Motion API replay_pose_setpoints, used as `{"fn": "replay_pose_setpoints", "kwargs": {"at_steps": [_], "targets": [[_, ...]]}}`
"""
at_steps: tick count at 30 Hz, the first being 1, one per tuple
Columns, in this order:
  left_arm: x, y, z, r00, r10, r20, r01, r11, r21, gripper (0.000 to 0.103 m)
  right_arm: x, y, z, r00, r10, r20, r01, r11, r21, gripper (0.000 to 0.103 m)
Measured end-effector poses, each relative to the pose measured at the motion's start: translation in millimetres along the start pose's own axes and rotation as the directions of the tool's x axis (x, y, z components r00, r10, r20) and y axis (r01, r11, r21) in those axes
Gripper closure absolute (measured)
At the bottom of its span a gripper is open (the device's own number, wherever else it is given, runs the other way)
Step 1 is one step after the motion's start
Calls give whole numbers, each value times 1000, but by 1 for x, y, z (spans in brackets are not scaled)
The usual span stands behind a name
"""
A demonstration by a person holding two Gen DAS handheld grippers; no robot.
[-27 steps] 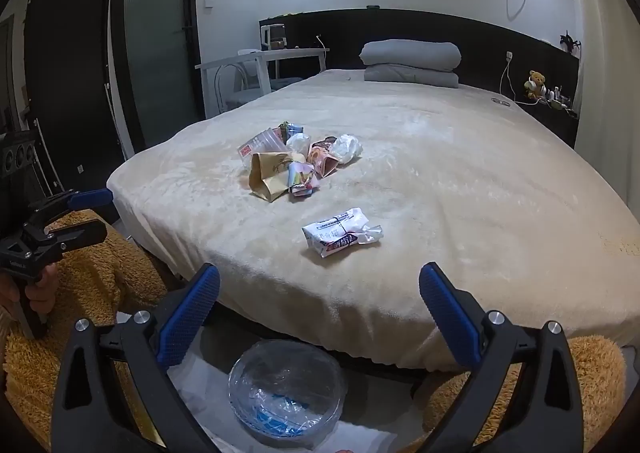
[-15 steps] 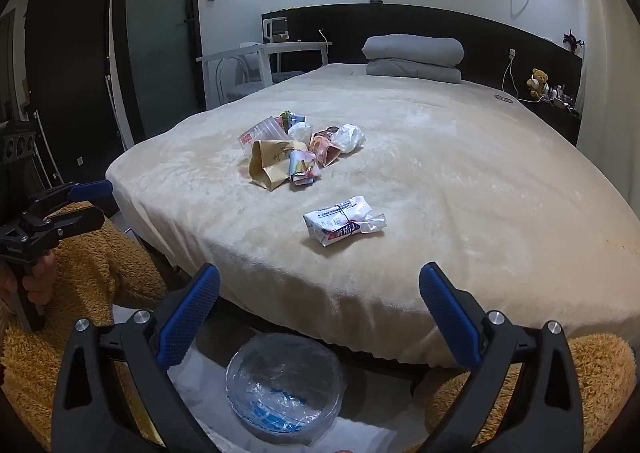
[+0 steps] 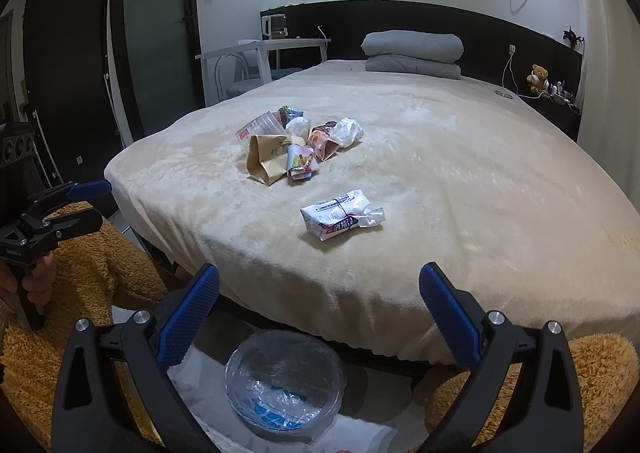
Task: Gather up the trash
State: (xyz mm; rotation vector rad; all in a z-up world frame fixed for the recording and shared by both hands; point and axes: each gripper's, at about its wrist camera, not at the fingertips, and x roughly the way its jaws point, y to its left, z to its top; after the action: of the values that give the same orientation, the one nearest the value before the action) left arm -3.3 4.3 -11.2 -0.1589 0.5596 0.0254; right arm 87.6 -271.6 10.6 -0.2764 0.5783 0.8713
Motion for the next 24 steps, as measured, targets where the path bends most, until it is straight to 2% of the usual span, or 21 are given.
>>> {"fn": "replay_pose_setpoints", "kwargs": {"at_steps": [24], "targets": [[4,0,-6,1000,1,-11,0,1000,7,6,5,9,1,1000,-3,0,2,999,-41,4]]}}
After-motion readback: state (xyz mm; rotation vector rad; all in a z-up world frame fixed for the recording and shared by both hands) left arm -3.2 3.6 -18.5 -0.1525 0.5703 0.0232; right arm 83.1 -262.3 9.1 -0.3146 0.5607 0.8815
